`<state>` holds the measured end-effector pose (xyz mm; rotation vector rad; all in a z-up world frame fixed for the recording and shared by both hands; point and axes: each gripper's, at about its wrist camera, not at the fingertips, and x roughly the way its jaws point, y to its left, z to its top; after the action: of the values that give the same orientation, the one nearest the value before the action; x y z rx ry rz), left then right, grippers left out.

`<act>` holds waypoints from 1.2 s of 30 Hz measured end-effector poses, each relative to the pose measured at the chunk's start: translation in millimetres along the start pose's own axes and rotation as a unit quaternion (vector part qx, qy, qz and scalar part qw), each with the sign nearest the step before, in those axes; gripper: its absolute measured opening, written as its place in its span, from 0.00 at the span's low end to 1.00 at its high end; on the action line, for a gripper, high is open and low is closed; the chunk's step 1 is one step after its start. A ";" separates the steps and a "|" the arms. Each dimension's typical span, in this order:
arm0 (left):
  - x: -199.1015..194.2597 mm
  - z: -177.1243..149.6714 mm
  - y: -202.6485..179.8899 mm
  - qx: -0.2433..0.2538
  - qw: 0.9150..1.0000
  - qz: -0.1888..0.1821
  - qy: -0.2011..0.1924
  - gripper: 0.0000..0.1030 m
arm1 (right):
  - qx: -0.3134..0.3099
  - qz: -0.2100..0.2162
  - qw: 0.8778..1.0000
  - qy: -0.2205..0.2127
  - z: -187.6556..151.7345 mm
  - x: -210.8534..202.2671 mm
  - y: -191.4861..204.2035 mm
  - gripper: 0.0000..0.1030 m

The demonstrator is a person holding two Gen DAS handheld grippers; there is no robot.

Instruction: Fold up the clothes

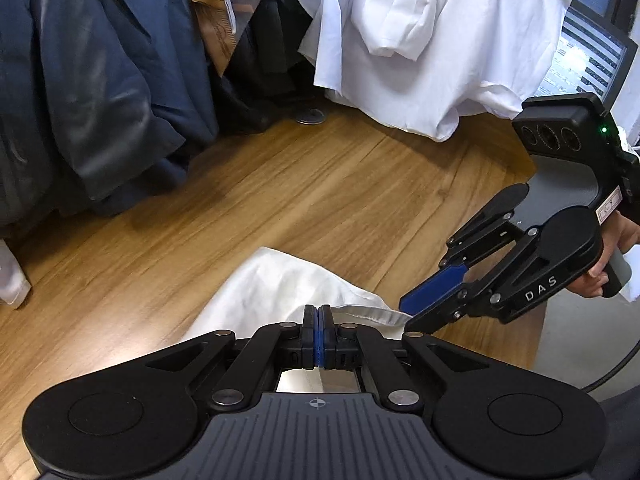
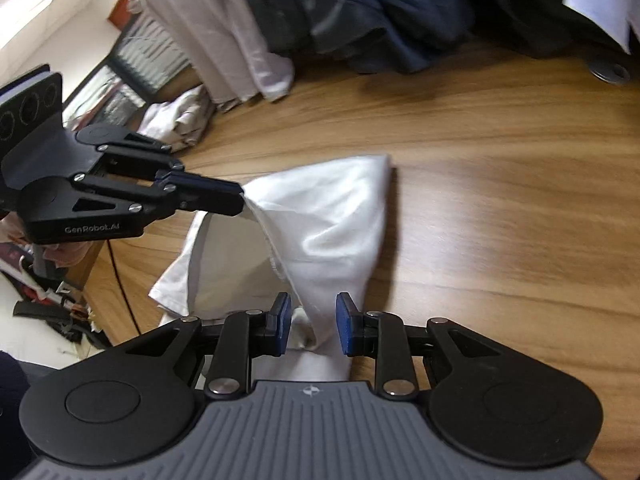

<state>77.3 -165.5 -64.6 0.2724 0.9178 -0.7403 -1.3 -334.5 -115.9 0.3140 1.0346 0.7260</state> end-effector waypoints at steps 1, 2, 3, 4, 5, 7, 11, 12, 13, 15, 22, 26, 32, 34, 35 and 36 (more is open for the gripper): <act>-1.0 -0.5 0.1 -0.001 1.000 0.001 -0.001 0.02 | -0.005 0.002 1.000 0.000 1.6 1.4 2.7 0.28; -2.0 -1.0 0.3 -0.002 1.000 0.002 -0.002 0.02 | -0.012 0.004 1.000 -0.002 3.1 2.4 6.0 0.25; -1.9 -1.3 -0.8 -0.005 1.000 0.002 -0.003 0.02 | -0.022 0.001 1.000 -0.002 4.6 3.5 9.8 0.23; -1.7 -1.7 -2.0 -0.009 1.000 0.002 -0.004 0.02 | -0.033 -0.006 0.999 0.001 5.9 4.9 13.9 0.16; -1.8 -2.6 -3.3 -0.010 1.000 0.000 -0.005 0.02 | -0.046 -0.016 0.999 0.003 6.6 5.8 18.4 0.05; -1.2 -4.7 -6.6 -0.011 1.000 -0.004 -0.008 0.02 | -0.062 -0.040 0.997 0.002 6.2 4.5 25.8 0.01; 6.6 -10.9 -15.6 -0.018 1.000 -0.020 -0.008 0.02 | -0.081 -0.095 0.992 -0.016 -4.8 -8.1 35.6 0.01; 9.8 -13.2 -18.0 -0.022 0.999 -0.026 -0.006 0.02 | -0.089 -0.110 0.990 -0.015 -9.1 -10.1 37.2 0.01; 13.5 -15.9 -20.9 -0.024 0.999 -0.035 -0.003 0.03 | -0.097 -0.123 0.988 -0.012 -13.6 -11.4 38.3 0.01; 20.3 -22.3 -26.5 -0.025 0.998 -0.060 0.005 0.05 | -0.109 -0.144 0.984 -0.001 -22.2 -13.9 38.7 0.02; -1.8 -57.5 -13.8 -0.103 0.993 -0.058 -0.022 0.44 | -0.120 -0.165 0.977 0.055 -27.3 -24.8 27.5 0.07; -23.6 -85.2 17.1 -0.178 0.983 0.000 -0.035 0.48 | -0.117 -0.148 0.981 0.049 0.6 -23.1 21.1 0.25; -39.8 -131.5 71.5 -0.295 0.950 0.095 -0.043 0.55 | -0.126 -0.116 0.985 0.036 49.1 8.1 4.5 0.40; -40.7 -140.5 85.6 -0.305 0.944 0.117 -0.045 0.57 | -0.139 -0.111 0.983 0.041 62.1 23.9 1.7 0.41; -41.1 -144.9 92.7 -0.310 0.941 0.128 -0.046 0.57 | -0.147 -0.108 0.982 0.044 67.5 31.4 0.9 0.45; -40.5 -147.5 98.7 -0.312 0.940 0.131 -0.046 0.57 | -0.155 -0.106 0.981 0.047 72.9 38.6 0.4 0.48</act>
<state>37.6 0.1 -128.9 -0.1999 0.9586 -0.1885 73.5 -301.3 -105.5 -0.1000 1.0092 0.7018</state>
